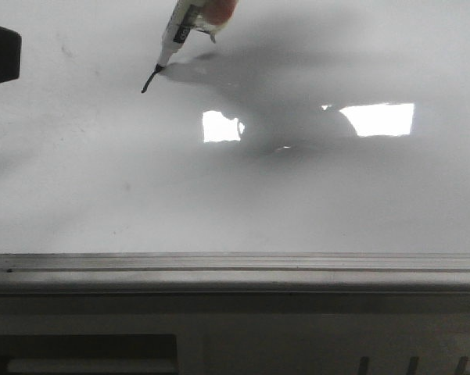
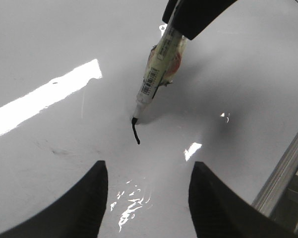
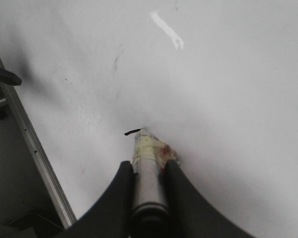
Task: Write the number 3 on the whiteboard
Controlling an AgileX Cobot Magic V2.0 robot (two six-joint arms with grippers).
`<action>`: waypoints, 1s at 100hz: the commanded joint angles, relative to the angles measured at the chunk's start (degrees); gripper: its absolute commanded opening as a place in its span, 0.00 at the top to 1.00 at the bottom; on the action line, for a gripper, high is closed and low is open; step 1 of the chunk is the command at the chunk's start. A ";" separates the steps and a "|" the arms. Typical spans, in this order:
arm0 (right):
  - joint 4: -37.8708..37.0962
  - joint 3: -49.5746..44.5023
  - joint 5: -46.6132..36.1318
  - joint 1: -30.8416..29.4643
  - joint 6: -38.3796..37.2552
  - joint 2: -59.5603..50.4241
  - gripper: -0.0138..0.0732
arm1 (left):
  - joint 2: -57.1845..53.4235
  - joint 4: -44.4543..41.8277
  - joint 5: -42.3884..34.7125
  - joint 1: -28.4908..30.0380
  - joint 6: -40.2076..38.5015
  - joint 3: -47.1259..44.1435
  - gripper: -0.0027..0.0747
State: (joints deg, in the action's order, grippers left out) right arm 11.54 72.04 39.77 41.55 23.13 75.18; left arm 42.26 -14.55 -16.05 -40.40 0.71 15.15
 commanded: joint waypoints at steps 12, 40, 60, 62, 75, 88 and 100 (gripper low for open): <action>-1.95 2.13 4.33 -2.33 -1.23 -1.90 0.92 | -0.23 0.94 -4.94 0.07 -0.12 1.46 0.52; 0.15 0.76 5.47 -0.55 -1.23 -0.75 0.92 | -0.23 0.94 -4.99 0.07 -0.12 1.46 0.52; 0.15 0.76 5.15 -0.55 -1.23 -0.98 0.92 | -0.23 0.94 -4.99 0.07 -0.12 1.46 0.52; 0.15 0.76 5.16 -0.55 -1.23 -1.12 0.92 | -0.23 0.94 -4.99 0.07 -0.12 1.46 0.52; 0.15 0.76 5.83 -0.55 -1.37 -1.21 0.92 | -0.23 0.94 -4.99 0.07 -0.12 1.46 0.52; 0.15 0.76 8.66 -0.55 -2.07 -1.21 0.92 | -0.23 0.94 -4.99 0.07 -0.12 1.46 0.52; 2.33 0.40 9.95 -0.30 -2.07 -1.10 0.92 | -0.23 0.94 -5.12 0.07 -0.12 1.46 0.52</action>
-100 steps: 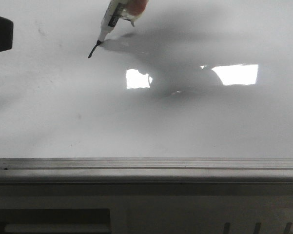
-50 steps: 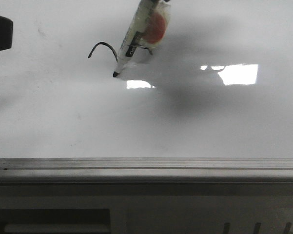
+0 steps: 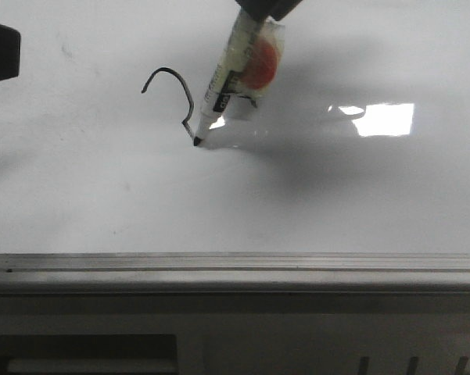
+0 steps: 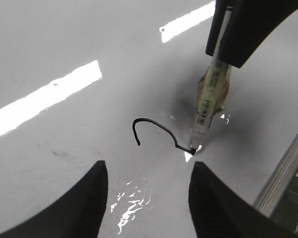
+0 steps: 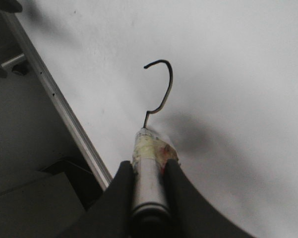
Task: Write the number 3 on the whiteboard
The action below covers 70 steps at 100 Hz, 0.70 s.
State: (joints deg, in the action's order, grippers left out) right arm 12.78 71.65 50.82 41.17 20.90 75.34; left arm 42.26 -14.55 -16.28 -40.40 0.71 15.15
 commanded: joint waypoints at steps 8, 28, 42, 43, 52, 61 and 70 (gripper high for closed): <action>2.01 0.38 -2.43 1.24 0.16 -0.02 0.92 | -0.23 0.94 -4.99 0.07 -0.12 1.46 0.52; 2.01 0.38 -11.75 5.73 0.16 3.22 0.92 | -0.23 0.47 -4.99 0.07 -0.12 1.46 0.52; 2.01 0.38 -12.14 6.36 0.16 1.59 0.92 | -0.23 -3.46 -4.99 0.07 -0.12 1.46 0.52; 2.01 0.38 -12.01 6.36 0.16 1.30 0.92 | -0.23 -4.17 -5.11 -0.03 -0.12 1.46 0.52; 2.52 0.38 -10.85 6.61 0.16 -0.61 0.92 | 0.08 -7.77 -4.90 -1.14 -0.12 1.46 0.52; 2.92 0.38 -10.23 7.94 0.16 -1.74 0.92 | 1.19 -7.82 -4.76 -2.33 -0.12 1.46 0.52; 3.05 0.38 -9.48 10.18 0.16 -1.97 0.92 | 3.37 -6.96 -4.90 -2.84 -0.12 1.70 0.52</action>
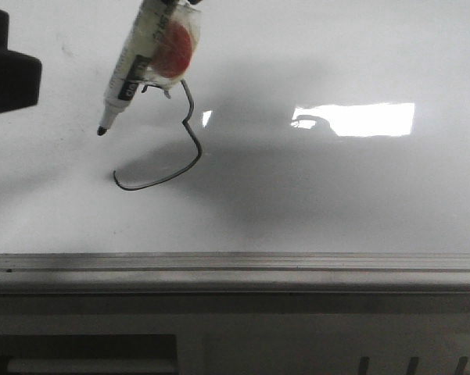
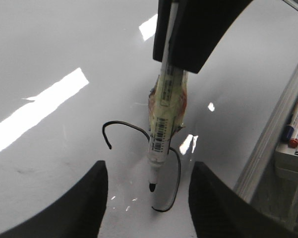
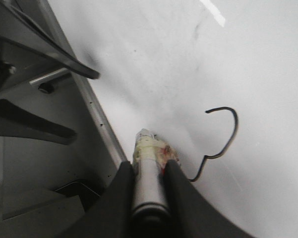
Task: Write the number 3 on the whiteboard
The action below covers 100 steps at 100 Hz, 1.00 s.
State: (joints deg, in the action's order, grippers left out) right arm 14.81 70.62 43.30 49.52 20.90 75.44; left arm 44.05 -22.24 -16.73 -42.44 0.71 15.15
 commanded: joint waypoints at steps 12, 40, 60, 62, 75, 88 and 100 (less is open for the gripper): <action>1.03 1.41 -2.65 4.91 0.16 -2.06 0.92 | 5.48 0.72 -4.89 -0.80 -0.71 2.86 0.52; 1.15 1.41 -1.90 5.89 0.16 -2.06 0.92 | 10.43 0.62 -6.93 -0.80 -0.71 3.39 0.62; 1.15 1.41 -1.84 5.89 0.16 -2.06 0.92 | 10.56 0.12 -7.07 -0.80 -0.71 3.39 0.99; 1.15 1.41 -1.72 5.89 0.16 -2.06 0.92 | 10.56 0.12 -7.07 -0.80 -0.71 3.39 0.99; 1.15 1.41 -1.69 5.89 0.16 -2.06 0.92 | 10.56 0.12 -7.07 -0.80 -0.71 3.39 0.99; 1.15 1.41 -1.69 5.89 0.16 -2.06 0.88 | 10.56 0.12 -7.07 -0.80 -0.71 3.39 0.99; 0.86 1.41 -2.39 5.75 0.16 -2.06 0.59 | 10.56 0.45 -7.07 -0.80 -2.24 3.39 0.99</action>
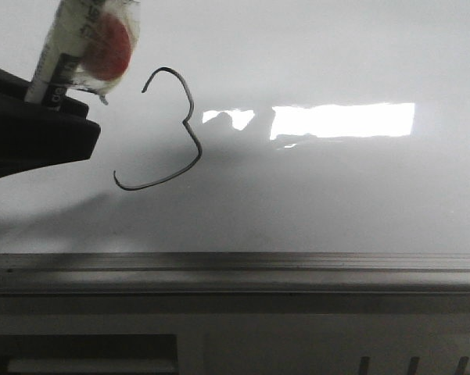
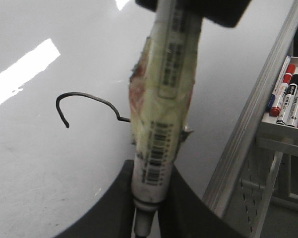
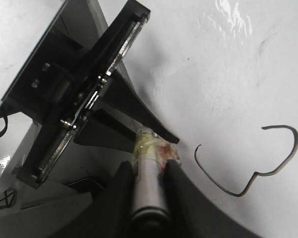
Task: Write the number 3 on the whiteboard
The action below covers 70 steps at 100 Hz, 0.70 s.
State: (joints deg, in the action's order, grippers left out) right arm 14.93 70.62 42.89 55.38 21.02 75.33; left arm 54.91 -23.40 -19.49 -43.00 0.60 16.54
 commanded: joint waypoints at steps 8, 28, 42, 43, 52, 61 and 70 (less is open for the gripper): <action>-0.75 1.41 -3.30 -1.00 0.05 -2.21 0.34 | -0.29 1.72 -4.18 -0.24 -6.63 2.00 0.99; -2.78 1.41 -5.36 -6.04 0.05 -5.56 0.21 | -0.29 8.89 1.84 -0.24 -23.52 2.00 0.99; -2.78 1.41 -5.81 -8.99 0.05 -8.88 0.24 | -0.29 23.76 7.67 -0.24 -24.53 2.00 0.99; -2.78 1.41 -5.75 -9.08 0.05 -9.14 0.24 | -0.29 24.46 7.87 -0.24 -24.53 2.00 0.99; -2.78 1.41 -5.85 -9.36 0.05 -10.30 0.24 | -0.29 31.97 9.95 -0.24 -24.53 2.00 0.99; -2.78 1.41 -5.85 -9.36 0.05 -10.71 0.24 | -0.29 37.61 11.35 -0.24 -24.53 2.00 0.99; -2.78 1.41 -5.75 -9.36 0.05 -10.71 0.24 | 0.08 39.10 11.16 -0.24 -24.53 2.00 0.99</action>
State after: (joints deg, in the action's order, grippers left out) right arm 12.00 70.62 40.87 46.30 21.02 66.05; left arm 55.03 12.53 -4.77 -43.00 -23.36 16.63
